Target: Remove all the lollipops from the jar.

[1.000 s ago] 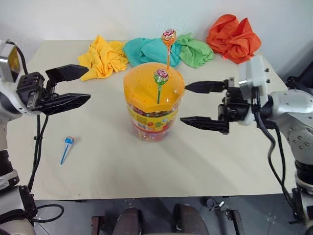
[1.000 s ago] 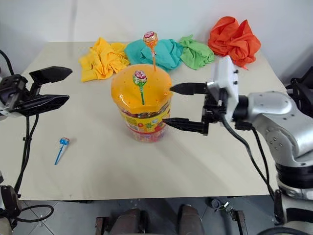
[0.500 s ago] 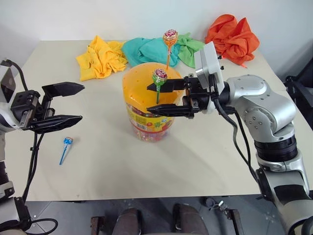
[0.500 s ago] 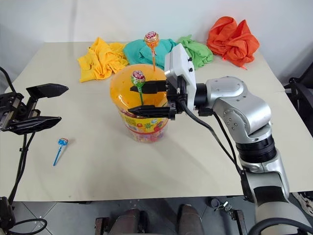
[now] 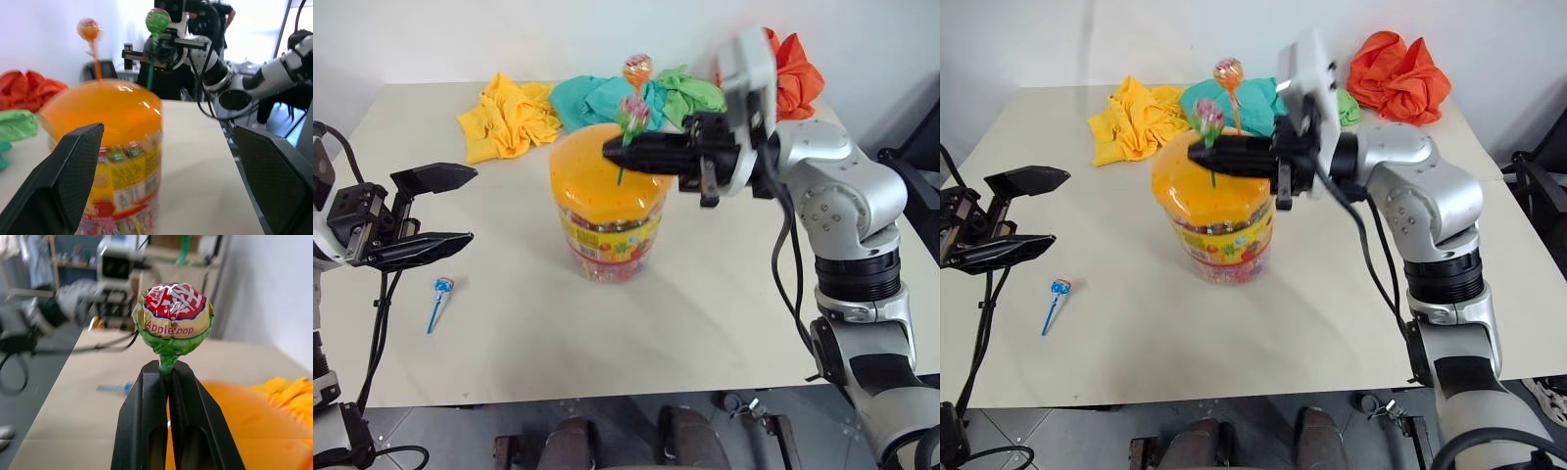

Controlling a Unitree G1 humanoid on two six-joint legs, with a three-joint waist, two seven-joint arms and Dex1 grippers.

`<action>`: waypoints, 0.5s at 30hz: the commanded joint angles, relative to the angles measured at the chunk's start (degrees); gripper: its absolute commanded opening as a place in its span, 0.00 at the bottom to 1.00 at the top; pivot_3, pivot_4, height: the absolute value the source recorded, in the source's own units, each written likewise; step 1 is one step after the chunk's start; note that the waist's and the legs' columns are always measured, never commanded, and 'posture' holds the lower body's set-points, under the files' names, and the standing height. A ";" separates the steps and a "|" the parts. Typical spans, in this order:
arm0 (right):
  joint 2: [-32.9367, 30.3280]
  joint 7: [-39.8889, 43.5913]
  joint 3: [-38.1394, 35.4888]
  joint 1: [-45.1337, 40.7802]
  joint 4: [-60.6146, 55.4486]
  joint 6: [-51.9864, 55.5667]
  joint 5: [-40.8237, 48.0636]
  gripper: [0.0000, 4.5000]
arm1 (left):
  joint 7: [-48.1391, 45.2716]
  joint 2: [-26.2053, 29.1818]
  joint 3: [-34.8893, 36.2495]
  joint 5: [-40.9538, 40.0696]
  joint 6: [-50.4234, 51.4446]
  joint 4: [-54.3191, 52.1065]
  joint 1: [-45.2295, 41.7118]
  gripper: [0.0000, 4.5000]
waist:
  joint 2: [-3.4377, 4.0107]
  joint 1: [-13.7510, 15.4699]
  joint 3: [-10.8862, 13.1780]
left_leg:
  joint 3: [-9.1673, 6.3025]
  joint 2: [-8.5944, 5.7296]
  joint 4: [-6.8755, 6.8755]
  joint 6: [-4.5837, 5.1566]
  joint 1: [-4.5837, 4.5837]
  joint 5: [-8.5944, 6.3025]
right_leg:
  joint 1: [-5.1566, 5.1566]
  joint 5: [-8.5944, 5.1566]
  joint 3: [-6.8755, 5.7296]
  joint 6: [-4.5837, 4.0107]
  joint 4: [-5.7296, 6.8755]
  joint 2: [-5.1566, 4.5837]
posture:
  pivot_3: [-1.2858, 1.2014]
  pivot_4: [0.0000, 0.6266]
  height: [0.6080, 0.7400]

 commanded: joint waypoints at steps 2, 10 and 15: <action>-0.78 -5.04 -7.61 -5.00 3.03 1.24 2.50 0.01 | -0.97 -0.04 0.04 -1.33 -0.64 -0.16 -1.84 1.00 | 0.00 -0.07 0.00 | 0.02 -0.02 0.00 0.00 0.00 0.00 | 0.00 0.00 0.00 0.00 0.00 -0.02 | 0.52 0.24 1.00; -17.25 -10.65 -12.82 -2.52 0.02 17.83 3.03 0.01 | -1.97 1.16 -0.92 -0.55 -0.20 -0.77 -1.24 1.00 | 0.00 0.16 0.00 | 0.01 -0.05 -0.05 0.04 -0.01 -0.02 | -0.01 0.00 -0.01 0.00 0.00 -0.05 | 0.52 0.24 1.00; -28.79 -9.97 -14.64 9.19 -3.80 27.14 3.41 0.01 | -2.45 1.49 -2.90 -0.07 0.13 -0.96 -2.50 1.00 | 0.00 0.22 0.00 | 0.10 -0.06 -0.08 0.12 -0.03 -0.07 | -0.02 0.00 -0.03 0.00 -0.09 -0.08 | 0.52 0.24 1.00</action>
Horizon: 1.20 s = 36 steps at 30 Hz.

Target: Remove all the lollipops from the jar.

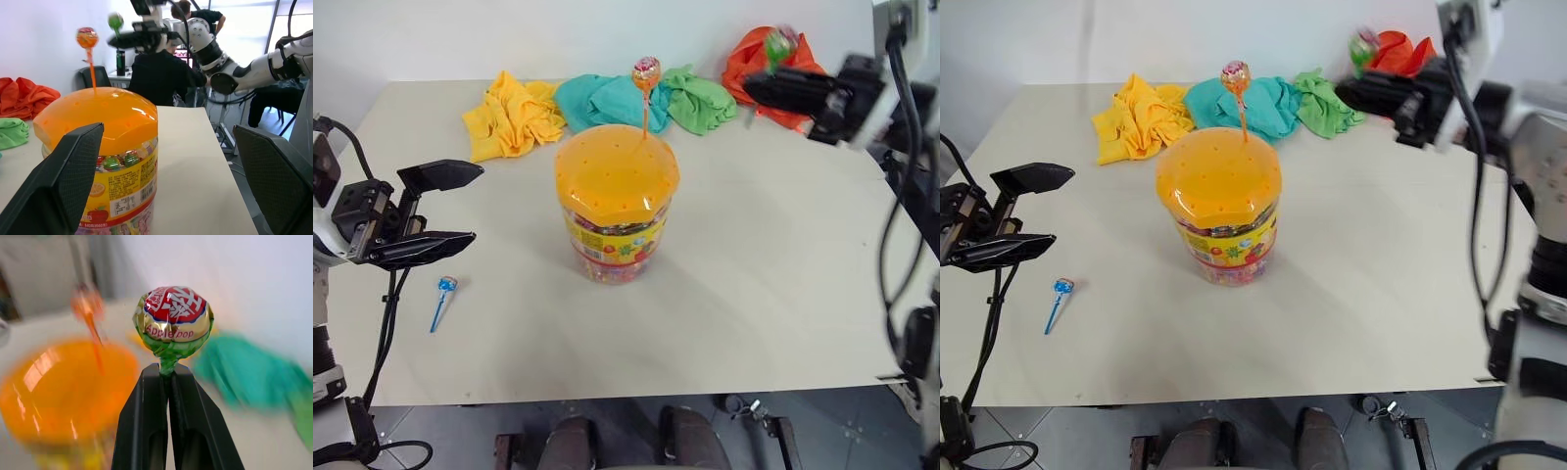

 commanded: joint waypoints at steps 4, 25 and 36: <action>-9.20 -0.44 -2.68 18.59 -5.55 8.39 -0.76 0.01 | -1.39 0.86 -2.74 0.27 -0.02 -1.07 -2.59 1.00 | -0.01 0.00 0.00 | 0.07 0.00 0.01 0.00 0.00 0.00 | 0.01 0.00 0.02 0.00 -0.04 -0.02 | 0.52 0.24 1.00; -6.89 -4.17 5.74 30.29 1.62 5.00 -11.77 0.83 | -0.77 0.90 -2.32 0.78 -0.21 -2.10 -1.14 1.00 | 0.02 0.03 0.01 | 0.17 0.00 0.06 0.00 0.02 0.00 | -0.03 0.00 0.08 0.01 -0.01 -0.05 | 0.52 0.24 1.00; -14.08 7.65 -1.72 26.64 -5.90 -1.89 -7.46 0.99 | -0.22 0.78 -1.27 0.29 -0.06 -2.91 -0.11 1.00 | 0.03 0.20 0.02 | 0.15 0.01 0.07 0.00 0.02 0.00 | -0.02 0.00 0.08 0.01 -0.01 -0.05 | 0.52 0.24 1.00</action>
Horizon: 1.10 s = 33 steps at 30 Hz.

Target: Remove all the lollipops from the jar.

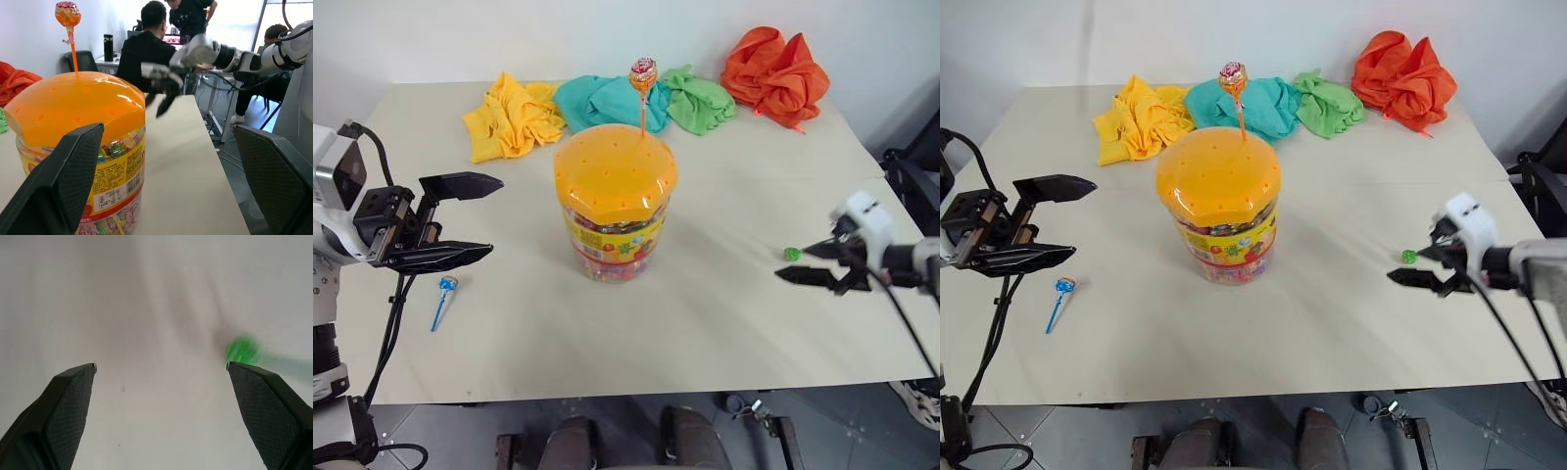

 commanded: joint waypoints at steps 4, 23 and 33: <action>2.96 4.47 -1.15 -15.14 -0.98 -5.82 4.31 0.99 | -0.02 0.47 1.39 -0.86 -0.72 -0.94 -1.00 1.00 | 0.03 -0.42 0.02 | 0.01 0.00 0.00 0.00 0.01 0.00 | 0.00 0.00 0.01 0.00 0.00 0.00 | 0.52 0.24 1.00; 32.61 8.36 9.58 -41.46 18.32 -17.97 1.21 0.99 | 3.98 0.70 5.04 -1.07 -1.71 2.63 -3.56 1.00 | 0.01 -0.79 0.01 | -0.04 -0.02 0.03 -0.02 -0.02 0.01 | -0.03 0.00 -0.15 0.00 0.10 -0.01 | 0.52 0.24 1.00; 39.59 9.90 11.55 -47.38 26.20 -23.33 -2.51 0.91 | 3.50 2.67 7.65 0.71 -3.03 4.99 -1.06 1.00 | 0.01 -1.41 0.01 | -0.12 -0.02 0.03 -0.02 -0.02 0.01 | -0.03 0.00 -0.22 0.00 0.17 -0.01 | 0.52 0.24 1.00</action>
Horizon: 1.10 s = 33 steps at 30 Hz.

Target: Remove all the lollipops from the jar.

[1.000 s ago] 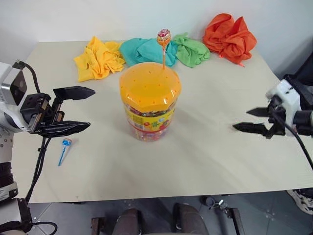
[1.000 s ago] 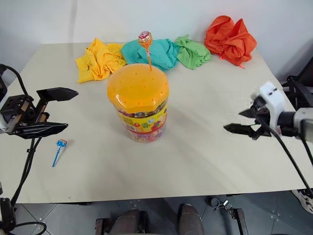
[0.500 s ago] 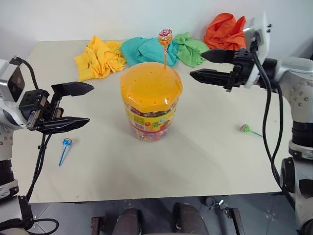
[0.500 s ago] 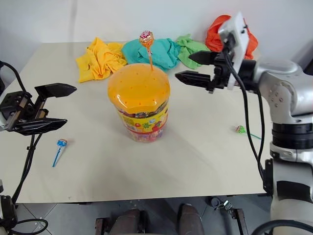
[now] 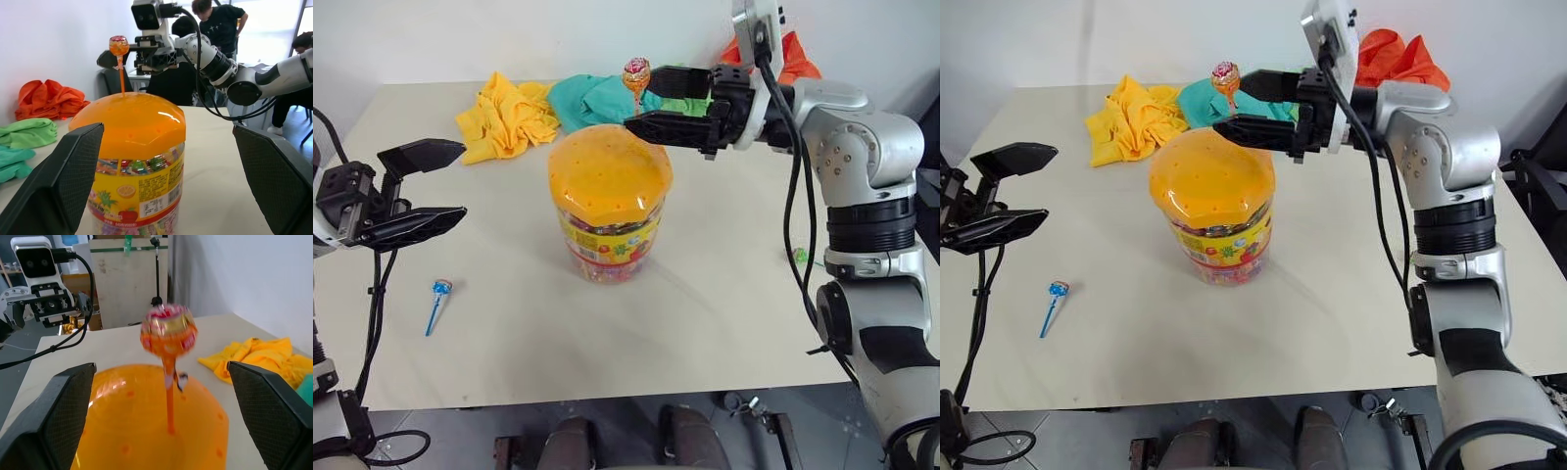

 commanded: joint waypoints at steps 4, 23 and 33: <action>2.33 0.11 -1.27 -2.80 1.10 -3.05 -0.97 0.65 | -0.39 1.65 2.33 0.00 -1.26 -0.02 0.77 1.00 | 0.00 -0.38 0.00 | -0.03 0.00 0.00 0.00 0.00 0.00 | 0.00 0.00 -0.01 0.00 0.01 0.00 | 0.52 0.24 1.00; -1.48 -12.92 -4.73 -12.26 2.22 -0.78 -6.47 0.00 | -1.72 -0.77 -1.98 -0.30 -1.56 0.43 -1.91 1.00 | 0.00 -0.62 0.00 | -0.08 0.00 -0.04 0.00 -0.01 0.00 | -0.01 0.00 -0.07 0.00 0.03 -0.02 | 0.52 0.24 1.00; -24.61 -17.45 0.83 7.19 -7.82 31.18 -11.84 0.00 | -2.65 -0.40 -2.20 -0.11 -1.58 -0.64 -0.86 1.00 | -0.01 -0.29 -0.01 | -0.03 -0.03 -0.13 0.04 -0.03 -0.02 | -0.01 0.00 -0.09 0.00 -0.04 -0.07 | 0.52 0.24 1.00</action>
